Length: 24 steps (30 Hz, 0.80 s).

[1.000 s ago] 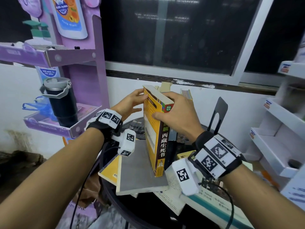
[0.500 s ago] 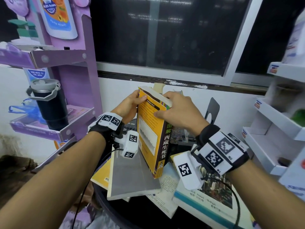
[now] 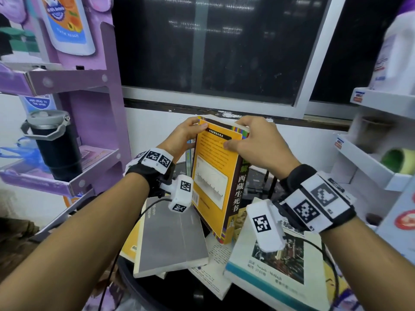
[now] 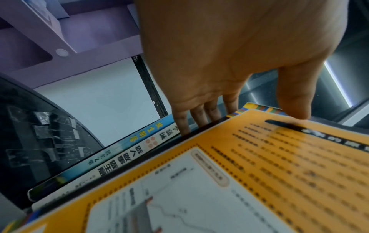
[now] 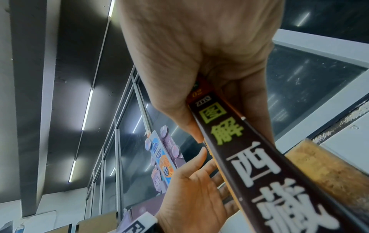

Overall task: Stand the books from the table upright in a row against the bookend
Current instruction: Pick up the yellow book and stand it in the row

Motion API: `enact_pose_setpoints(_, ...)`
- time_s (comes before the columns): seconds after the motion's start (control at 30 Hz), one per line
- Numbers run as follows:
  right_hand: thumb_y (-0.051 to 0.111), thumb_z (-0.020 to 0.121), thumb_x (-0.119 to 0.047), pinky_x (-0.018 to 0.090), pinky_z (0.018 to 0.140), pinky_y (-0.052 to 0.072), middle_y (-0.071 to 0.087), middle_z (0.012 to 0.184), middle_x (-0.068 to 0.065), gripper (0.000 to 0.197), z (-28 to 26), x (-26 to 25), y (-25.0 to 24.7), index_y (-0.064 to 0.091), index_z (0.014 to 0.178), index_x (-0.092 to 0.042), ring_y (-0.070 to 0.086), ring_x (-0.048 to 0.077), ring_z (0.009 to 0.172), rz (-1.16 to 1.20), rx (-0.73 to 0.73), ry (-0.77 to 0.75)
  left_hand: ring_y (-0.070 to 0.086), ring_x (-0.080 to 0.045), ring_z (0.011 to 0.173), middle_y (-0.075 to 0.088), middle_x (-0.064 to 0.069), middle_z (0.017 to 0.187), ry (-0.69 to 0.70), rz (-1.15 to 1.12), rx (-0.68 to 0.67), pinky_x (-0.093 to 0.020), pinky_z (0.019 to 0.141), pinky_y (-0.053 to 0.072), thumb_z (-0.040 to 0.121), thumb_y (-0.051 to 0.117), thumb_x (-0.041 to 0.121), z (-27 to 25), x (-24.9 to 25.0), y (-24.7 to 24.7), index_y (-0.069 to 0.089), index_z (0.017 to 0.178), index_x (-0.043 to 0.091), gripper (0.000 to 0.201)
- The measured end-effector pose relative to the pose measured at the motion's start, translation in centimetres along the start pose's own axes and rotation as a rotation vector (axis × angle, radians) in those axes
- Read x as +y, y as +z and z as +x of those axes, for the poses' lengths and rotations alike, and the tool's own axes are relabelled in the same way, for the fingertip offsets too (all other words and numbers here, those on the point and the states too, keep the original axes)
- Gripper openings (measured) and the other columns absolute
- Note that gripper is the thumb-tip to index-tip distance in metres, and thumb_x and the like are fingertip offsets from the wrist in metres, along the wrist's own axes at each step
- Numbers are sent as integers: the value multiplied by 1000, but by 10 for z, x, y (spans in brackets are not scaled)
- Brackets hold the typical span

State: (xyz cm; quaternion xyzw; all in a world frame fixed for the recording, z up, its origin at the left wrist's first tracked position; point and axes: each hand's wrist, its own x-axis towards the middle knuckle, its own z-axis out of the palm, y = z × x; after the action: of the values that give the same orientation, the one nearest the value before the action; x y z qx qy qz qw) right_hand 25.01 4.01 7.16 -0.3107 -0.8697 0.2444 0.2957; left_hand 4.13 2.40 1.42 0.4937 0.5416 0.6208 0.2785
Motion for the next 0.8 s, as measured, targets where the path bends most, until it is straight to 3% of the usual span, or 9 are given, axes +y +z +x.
enact_pose_setpoints(0.1,70,87,-28,32,74,56,70,99,-1,20,-2,7,-18,57,101,-23,68,17,89,-25,17,36,60,-17,113,66,-1,118,17,32,29,-37,97,42,93,56,34,11,2,11,54,128,19,39)
enact_pose_setpoints(0.2,70,87,-27,26,65,53,68,96,0,21,-2,15,-37,57,102,-21,67,16,85,-49,43,71,56,-14,114,61,1,124,55,70,77,-32,98,39,92,58,31,21,5,27,54,130,21,39)
enact_pose_setpoints(0.3,70,87,-27,22,59,50,69,96,3,21,-1,25,-53,58,101,-17,66,17,81,-90,73,97,55,-11,111,59,1,123,85,94,110,-22,92,41,93,58,25,33,5,45,54,131,16,39)
enact_pose_setpoints(0.43,71,87,-27,27,63,53,68,96,4,22,2,38,-69,56,100,-16,66,19,83,-139,117,135,56,-13,113,62,3,122,130,288,203,-29,97,45,90,62,29,51,-2,66,60,124,20,35)
enact_pose_setpoints(0.57,70,87,-26,40,77,59,68,94,6,23,8,50,-81,56,100,-14,68,23,87,-146,156,167,54,-14,115,63,5,124,261,633,287,-34,99,41,89,60,36,63,-7,78,62,121,23,34)
enact_pose_setpoints(0.7,70,88,-25,44,79,59,69,94,7,20,19,59,-84,56,98,-14,69,24,87,-142,186,188,49,-21,125,58,0,133,259,936,234,-43,109,31,90,53,47,75,-8,83,59,126,25,43)
enact_pose_setpoints(0.8,69,88,-25,44,78,59,68,94,7,20,29,67,-80,57,98,-13,69,25,87,-151,223,192,42,-23,132,53,-2,139,190,1149,202,-51,114,16,89,48,55,83,-7,87,55,131,26,52)
